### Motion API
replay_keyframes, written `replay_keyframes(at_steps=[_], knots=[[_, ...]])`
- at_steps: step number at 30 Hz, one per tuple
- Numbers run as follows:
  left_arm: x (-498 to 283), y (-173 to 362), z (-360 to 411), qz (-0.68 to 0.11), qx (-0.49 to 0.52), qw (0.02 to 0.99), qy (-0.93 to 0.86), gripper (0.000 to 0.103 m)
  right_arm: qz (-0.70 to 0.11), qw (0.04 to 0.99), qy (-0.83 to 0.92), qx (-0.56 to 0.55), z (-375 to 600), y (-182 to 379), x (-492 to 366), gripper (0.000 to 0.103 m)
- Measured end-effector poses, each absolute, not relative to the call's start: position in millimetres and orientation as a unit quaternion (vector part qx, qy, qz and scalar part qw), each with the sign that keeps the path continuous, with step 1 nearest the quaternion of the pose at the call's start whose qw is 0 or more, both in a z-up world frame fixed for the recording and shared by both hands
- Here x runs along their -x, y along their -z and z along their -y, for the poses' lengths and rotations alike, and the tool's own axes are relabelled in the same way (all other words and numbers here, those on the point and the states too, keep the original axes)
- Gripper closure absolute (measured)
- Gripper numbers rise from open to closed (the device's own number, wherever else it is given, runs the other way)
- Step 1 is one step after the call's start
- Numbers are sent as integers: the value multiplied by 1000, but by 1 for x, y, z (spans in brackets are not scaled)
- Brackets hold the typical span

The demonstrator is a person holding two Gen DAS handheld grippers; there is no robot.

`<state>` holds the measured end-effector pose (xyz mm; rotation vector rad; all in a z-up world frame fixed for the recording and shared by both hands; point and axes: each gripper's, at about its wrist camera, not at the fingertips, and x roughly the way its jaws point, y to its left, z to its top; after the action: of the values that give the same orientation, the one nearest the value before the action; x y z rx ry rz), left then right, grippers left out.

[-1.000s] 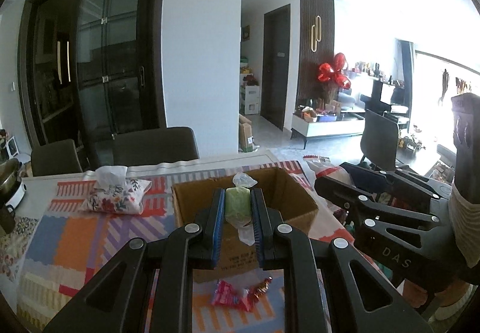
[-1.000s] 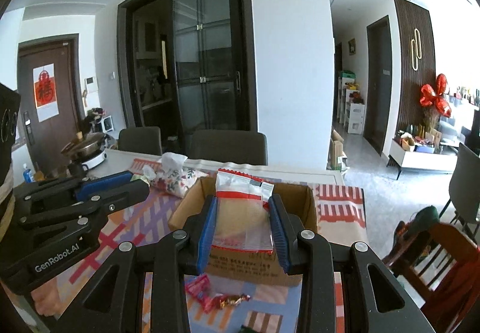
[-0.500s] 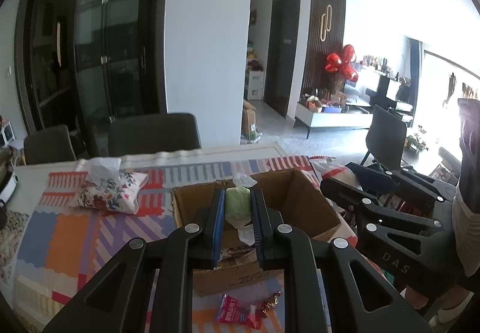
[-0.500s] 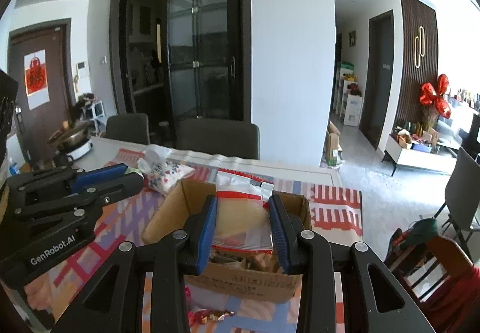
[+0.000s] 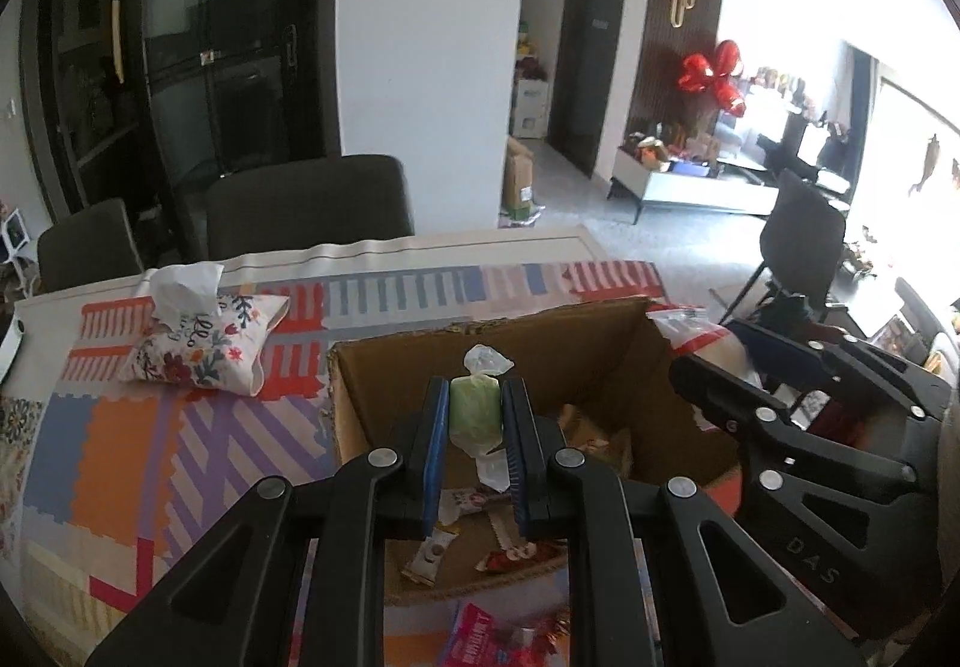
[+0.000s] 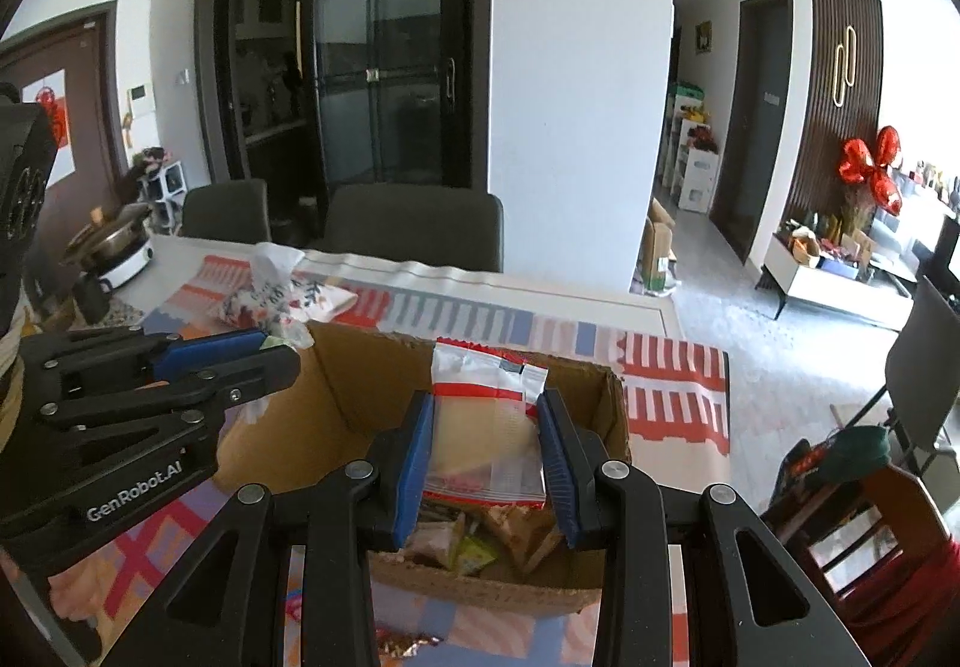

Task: Organize snacks
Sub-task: 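Carry both snacks over the box and open both tools to drop them, then move both tools back to the table and grasp the dark green packet with the right tool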

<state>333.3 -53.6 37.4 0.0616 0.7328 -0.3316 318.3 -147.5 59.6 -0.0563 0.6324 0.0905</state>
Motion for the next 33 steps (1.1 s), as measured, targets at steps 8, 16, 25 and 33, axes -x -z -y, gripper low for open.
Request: replay_keyframes(at_steps=[8, 16, 25, 33], knots=[[-323, -41, 45, -346, -48, 928, 130, 60, -312, 949, -17, 36, 148, -55, -321, 48], [-273, -47, 33, -317, -51, 937, 135, 52, -292, 956, -15, 18, 147, -60, -277, 38], [-218, -45, 23, -290, -57, 944, 148, 44, -294, 955, -14, -20, 147, -55, -232, 36], [-195, -20, 18, -309, -59, 938, 149, 41, -324, 946, -5, -26, 144, -32, -210, 36]])
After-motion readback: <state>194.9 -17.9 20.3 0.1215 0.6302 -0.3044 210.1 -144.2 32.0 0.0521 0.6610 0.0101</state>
